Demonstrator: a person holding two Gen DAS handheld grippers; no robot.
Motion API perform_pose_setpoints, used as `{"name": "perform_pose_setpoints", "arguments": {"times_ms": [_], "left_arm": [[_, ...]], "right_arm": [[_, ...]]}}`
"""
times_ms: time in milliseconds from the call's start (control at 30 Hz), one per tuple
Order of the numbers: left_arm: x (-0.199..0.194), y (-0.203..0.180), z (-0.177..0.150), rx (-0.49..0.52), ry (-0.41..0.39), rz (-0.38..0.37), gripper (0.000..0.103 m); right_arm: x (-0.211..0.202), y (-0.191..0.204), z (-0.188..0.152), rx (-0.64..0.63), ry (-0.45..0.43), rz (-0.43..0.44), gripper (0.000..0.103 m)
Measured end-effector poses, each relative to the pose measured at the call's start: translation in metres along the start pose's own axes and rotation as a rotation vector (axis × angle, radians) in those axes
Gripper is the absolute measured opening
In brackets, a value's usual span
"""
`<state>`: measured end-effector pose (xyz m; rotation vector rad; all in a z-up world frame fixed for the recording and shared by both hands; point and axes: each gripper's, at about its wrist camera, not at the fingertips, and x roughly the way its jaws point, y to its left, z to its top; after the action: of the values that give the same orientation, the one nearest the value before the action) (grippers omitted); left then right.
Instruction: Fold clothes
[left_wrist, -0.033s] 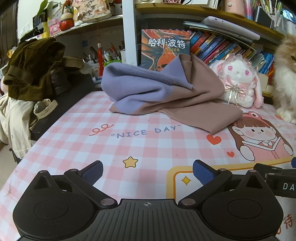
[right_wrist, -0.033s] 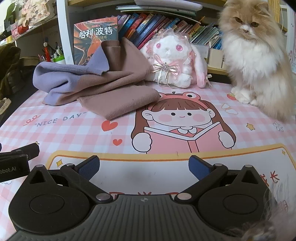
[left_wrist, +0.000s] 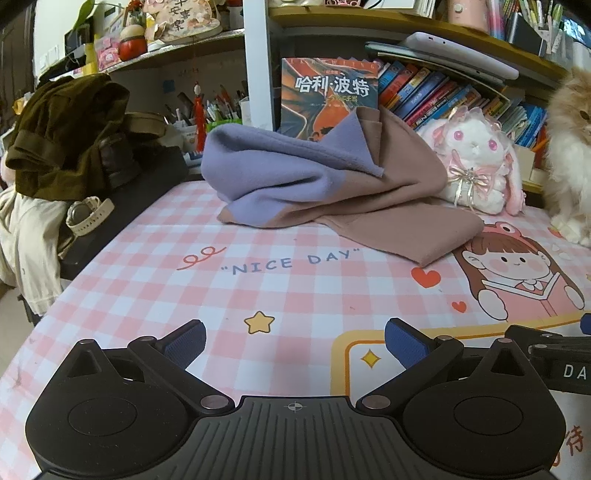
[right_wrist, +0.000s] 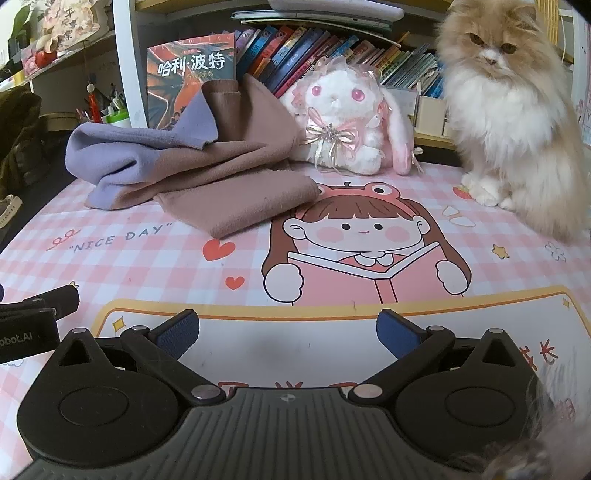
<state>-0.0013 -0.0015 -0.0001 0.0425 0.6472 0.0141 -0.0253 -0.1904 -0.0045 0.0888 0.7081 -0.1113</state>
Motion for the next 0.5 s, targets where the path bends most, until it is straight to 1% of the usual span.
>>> {"name": "perform_pose_setpoints", "arguments": {"times_ms": [167, 500], "left_arm": [[-0.0034, -0.0048, -0.0025, 0.001, -0.006, 0.007, 0.103], [-0.001, -0.0008, 0.0009, 0.016, 0.019, 0.0, 0.103]], "right_arm": [[-0.0004, 0.0002, -0.0012, -0.001, 0.004, 0.0, 0.103], [-0.0017, 0.0004, -0.0036, 0.007, 0.016, 0.002, 0.103]]}}
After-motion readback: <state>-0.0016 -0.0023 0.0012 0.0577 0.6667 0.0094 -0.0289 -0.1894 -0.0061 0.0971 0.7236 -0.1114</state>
